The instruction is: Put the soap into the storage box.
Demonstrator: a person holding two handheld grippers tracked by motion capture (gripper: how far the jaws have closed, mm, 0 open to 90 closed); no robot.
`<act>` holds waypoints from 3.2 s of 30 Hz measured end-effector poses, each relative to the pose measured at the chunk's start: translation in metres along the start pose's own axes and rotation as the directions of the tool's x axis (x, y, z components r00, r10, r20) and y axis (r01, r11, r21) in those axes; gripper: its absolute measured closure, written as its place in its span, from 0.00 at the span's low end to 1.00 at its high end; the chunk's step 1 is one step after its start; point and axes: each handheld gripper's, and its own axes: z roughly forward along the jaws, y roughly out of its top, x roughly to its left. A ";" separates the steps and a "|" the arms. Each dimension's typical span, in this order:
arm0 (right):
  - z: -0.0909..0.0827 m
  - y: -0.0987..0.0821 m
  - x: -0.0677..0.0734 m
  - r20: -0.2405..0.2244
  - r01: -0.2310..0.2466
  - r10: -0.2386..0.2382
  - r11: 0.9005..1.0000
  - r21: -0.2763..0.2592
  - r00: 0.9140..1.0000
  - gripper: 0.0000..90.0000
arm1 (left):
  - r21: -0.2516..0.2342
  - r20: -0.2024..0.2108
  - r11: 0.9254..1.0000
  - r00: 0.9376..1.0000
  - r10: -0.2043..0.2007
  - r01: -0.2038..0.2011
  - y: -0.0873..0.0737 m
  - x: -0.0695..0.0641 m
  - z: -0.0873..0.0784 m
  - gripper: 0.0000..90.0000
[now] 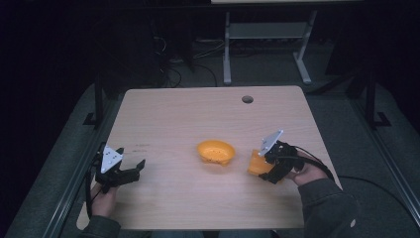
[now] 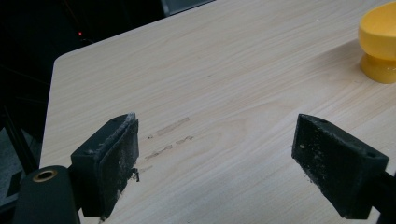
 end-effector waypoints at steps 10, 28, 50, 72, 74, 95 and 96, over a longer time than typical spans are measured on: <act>0.001 0.009 -0.005 -0.006 0.006 -0.006 1.000 0.005 1.000 0.23 | 0.001 0.000 1.000 1.000 0.001 -0.001 0.000 0.000 0.000 0.16; -0.001 0.028 -0.017 -0.021 0.033 -0.033 0.999 -0.025 0.999 0.23 | 0.000 0.000 1.000 1.000 -0.002 0.002 0.000 0.000 -0.001 0.16; 0.005 0.045 -0.027 -0.047 0.042 -0.043 0.999 -0.020 0.998 0.23 | -0.002 0.000 1.000 1.000 0.001 -0.001 0.000 0.000 0.000 0.16; 0.007 0.064 -0.043 -0.053 0.045 -0.046 0.999 -0.014 0.998 0.23 | -0.004 -0.001 1.000 1.000 0.001 -0.001 0.001 0.000 -0.001 0.16; 0.007 0.065 -0.043 -0.055 0.047 -0.048 0.999 -0.015 0.997 0.23 | -0.005 -0.001 1.000 1.000 0.001 -0.001 0.001 0.000 -0.001 0.16; 0.014 0.099 -0.041 -0.070 0.116 -0.115 0.993 0.003 0.991 0.23 | -0.008 -0.001 1.000 1.000 -0.005 0.005 0.001 0.001 0.000 0.16; 0.014 0.101 -0.040 -0.071 0.118 -0.117 0.993 0.006 0.991 0.23 | -0.008 -0.001 1.000 1.000 -0.005 0.005 0.001 0.001 -0.001 0.16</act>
